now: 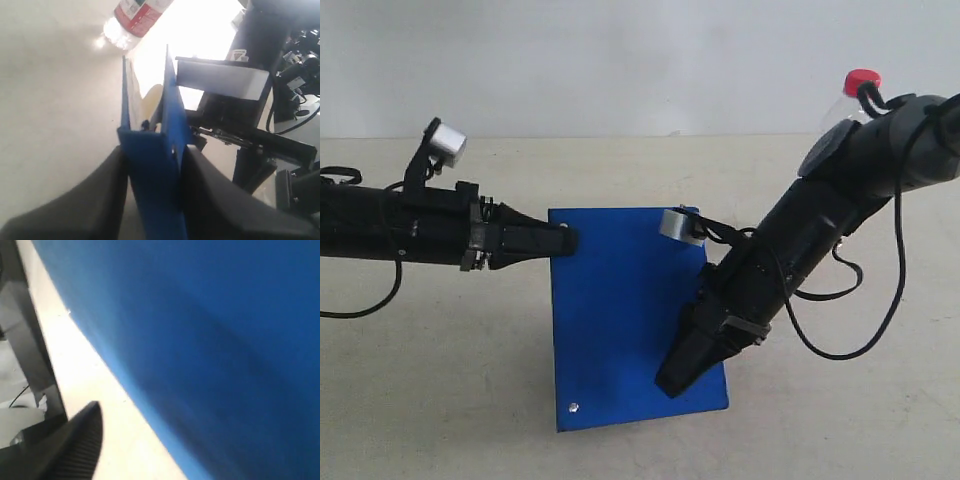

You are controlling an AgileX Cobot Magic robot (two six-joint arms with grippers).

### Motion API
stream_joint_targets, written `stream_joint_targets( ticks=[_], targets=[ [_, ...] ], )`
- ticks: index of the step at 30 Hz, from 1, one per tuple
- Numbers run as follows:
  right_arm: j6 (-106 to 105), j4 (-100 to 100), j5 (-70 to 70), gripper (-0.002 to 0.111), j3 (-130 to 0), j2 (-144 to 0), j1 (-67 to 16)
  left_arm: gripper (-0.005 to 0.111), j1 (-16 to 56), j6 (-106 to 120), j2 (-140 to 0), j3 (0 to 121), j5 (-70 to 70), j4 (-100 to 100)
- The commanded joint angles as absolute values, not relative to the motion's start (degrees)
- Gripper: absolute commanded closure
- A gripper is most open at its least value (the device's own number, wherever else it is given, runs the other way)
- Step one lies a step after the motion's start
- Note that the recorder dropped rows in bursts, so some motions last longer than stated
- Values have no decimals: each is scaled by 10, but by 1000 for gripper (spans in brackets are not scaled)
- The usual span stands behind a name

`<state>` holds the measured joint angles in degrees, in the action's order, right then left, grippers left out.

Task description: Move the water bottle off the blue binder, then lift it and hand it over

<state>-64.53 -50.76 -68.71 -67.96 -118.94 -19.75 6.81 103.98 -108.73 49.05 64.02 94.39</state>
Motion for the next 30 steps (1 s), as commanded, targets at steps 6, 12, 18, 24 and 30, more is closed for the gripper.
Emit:
stream_joint_targets(
  ticks=[6,12,18,24,30],
  targets=[
    [-577,-418,-633,39,-681,-1061,-205,102,73,1055,-1043,493,700,944],
    [-445,-260,-599,39,-681,-971,-205,102,70,1046,-992,493,636,946],
    [-357,-206,-580,42,-681,-931,-205,102,70,1024,-917,484,566,930],
    [-320,-208,-579,108,-681,-909,-205,102,71,998,-809,403,503,898],
    [-313,-239,-555,106,-681,-841,-205,102,71,1068,-665,296,403,999]
  ],
)
